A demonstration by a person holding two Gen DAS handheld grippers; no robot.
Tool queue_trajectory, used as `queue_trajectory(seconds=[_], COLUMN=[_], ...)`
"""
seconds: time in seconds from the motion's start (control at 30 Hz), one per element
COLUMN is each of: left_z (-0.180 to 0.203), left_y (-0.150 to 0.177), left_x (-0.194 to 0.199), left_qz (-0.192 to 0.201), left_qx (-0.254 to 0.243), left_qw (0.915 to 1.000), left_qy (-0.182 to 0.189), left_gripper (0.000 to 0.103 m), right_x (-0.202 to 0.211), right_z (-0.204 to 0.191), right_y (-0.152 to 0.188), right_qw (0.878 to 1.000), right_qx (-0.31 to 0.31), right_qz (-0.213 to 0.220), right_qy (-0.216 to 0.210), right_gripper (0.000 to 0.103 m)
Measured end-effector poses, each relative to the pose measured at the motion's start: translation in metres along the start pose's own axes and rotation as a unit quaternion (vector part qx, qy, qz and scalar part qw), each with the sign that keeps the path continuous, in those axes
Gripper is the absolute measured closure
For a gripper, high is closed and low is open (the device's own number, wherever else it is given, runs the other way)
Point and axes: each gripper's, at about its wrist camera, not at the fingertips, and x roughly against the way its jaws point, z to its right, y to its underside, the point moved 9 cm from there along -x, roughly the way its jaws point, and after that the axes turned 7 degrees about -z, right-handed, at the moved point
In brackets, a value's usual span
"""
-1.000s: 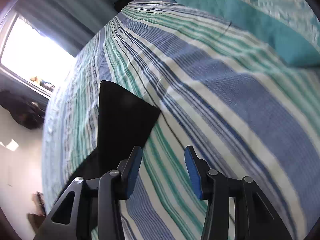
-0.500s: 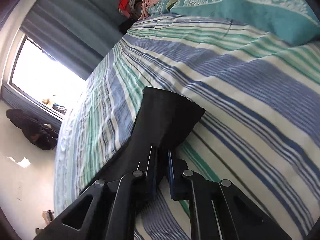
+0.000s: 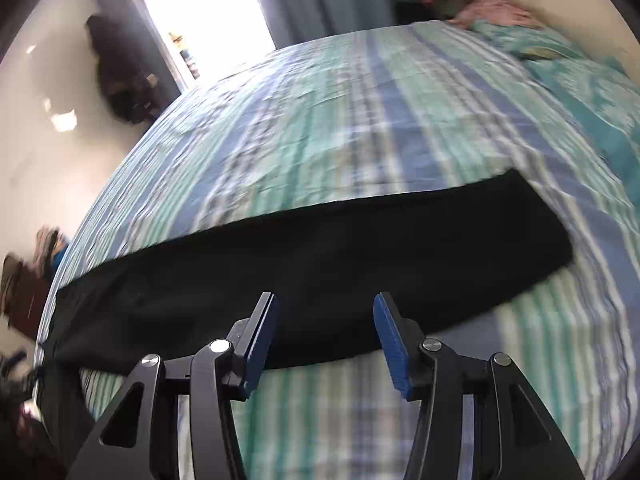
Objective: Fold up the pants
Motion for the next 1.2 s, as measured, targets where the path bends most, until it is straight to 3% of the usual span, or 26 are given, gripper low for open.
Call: queue_trajectory(seconds=[0.1, 0.17, 0.23, 0.27, 0.3, 0.33, 0.37, 0.43, 0.47, 0.53, 0.57, 0.63, 0.67, 0.7, 0.77, 0.87, 0.9, 0.93, 0.97, 1.0, 1.07, 1.2], left_z=[-0.011, -0.021, -0.027, -0.031, -0.033, -0.034, -0.034, -0.03, -0.029, -0.028, -0.027, -0.027, -0.027, -0.028, -0.029, -0.029, -0.029, -0.029, -0.029, -0.029, -0.029, -0.029], left_y=[-0.019, -0.013, -0.007, -0.003, -0.002, -0.001, -0.001, 0.002, 0.002, 0.003, 0.002, 0.001, 0.0, 0.0, 0.0, 0.001, 0.001, 0.001, 0.001, 0.001, 0.0, -0.001], left_x=[-0.05, -0.087, -0.096, -0.096, -0.096, -0.096, -0.098, -0.097, -0.097, -0.095, -0.096, -0.096, -0.096, -0.096, -0.096, -0.098, -0.099, -0.1, -0.1, -0.101, -0.101, -0.101], left_qz=[-0.01, -0.036, 0.001, 0.011, 0.012, 0.012, 0.013, 0.022, 0.027, 0.034, 0.036, 0.04, 0.041, 0.041, 0.042, 0.045, 0.046, 0.045, 0.045, 0.045, 0.044, 0.04], left_qx=[0.019, 0.022, 0.048, 0.066, 0.074, 0.077, 0.077, 0.076, 0.075, 0.072, 0.071, 0.07, 0.07, 0.071, 0.072, 0.074, 0.075, 0.077, 0.078, 0.078, 0.079, 0.076], left_qw=[0.9986, 0.9961, 0.9983, 0.9977, 0.9971, 0.9969, 0.9969, 0.9968, 0.9969, 0.9968, 0.9968, 0.9967, 0.9967, 0.9966, 0.9965, 0.9962, 0.9961, 0.996, 0.9959, 0.9959, 0.9959, 0.9963], left_qy=[-0.048, -0.077, -0.032, -0.011, 0.002, 0.007, 0.009, 0.004, -0.001, -0.007, -0.009, -0.011, -0.011, -0.01, -0.008, -0.003, 0.001, 0.004, 0.007, 0.009, 0.01, 0.005], left_gripper=[0.001, 0.0, 0.0, 0.0, 0.0, 0.0, 0.0, 0.0, 0.0, 0.001, 0.001, 0.001, 0.001, 0.001, 0.001, 0.001, 0.001, 0.001, 0.001, 0.001, 0.001, 0.001], right_x=[-0.046, -0.078, -0.097, -0.096, -0.095, -0.09, -0.084, -0.071, -0.061, -0.03, -0.015, 0.004, 0.003, -0.004, -0.026, -0.07, -0.083, -0.085, -0.077, -0.067, -0.034, 0.058], right_z=[-0.084, -0.104, -0.09, -0.077, -0.055, -0.025, 0.007, 0.092, 0.138, 0.217, 0.241, 0.263, 0.265, 0.263, 0.252, 0.244, 0.242, 0.239, 0.235, 0.23, 0.217, 0.168], right_y=[0.02, 0.03, 0.032, 0.027, 0.021, 0.013, 0.007, -0.002, -0.006, -0.018, -0.027, -0.051, -0.062, -0.072, -0.086, -0.085, -0.08, -0.079, -0.08, -0.081, -0.076, -0.048], right_qw=[0.996, 0.992, 0.991, 0.991, 0.993, 0.994, 0.996, 0.992, 0.989, 0.975, 0.97, 0.971, 0.973, 0.976, 0.979, 0.975, 0.974, 0.976, 0.978, 0.981, 0.983, 0.985], right_qx=[0.061, 0.077, 0.086, 0.085, 0.079, 0.072, 0.066, 0.044, 0.014, -0.054, -0.077, -0.108, -0.116, -0.118, -0.108, -0.108, -0.112, -0.11, -0.108, -0.115, -0.122, -0.077], right_qz=[-0.046, -0.076, -0.083, -0.075, -0.073, -0.07, -0.066, -0.07, -0.071, -0.063, -0.049, -0.016, -0.012, -0.015, -0.034, -0.085, -0.102, -0.091, -0.062, -0.038, 0.013, 0.105], right_qy=[-0.053, -0.059, -0.052, -0.066, -0.058, -0.038, -0.006, 0.098, 0.125, 0.205, 0.225, 0.214, 0.197, 0.181, 0.167, 0.172, 0.168, 0.167, 0.17, 0.153, 0.138, 0.111], right_gripper=[0.051, 0.052, 0.066, 0.081, 0.09, 0.091, 0.09, 0.085, 0.086, 0.084, 0.08, 0.057, 0.032, 0.028, 0.028, 0.029, 0.043, 0.05, 0.088, 0.094, 0.094, 0.095])
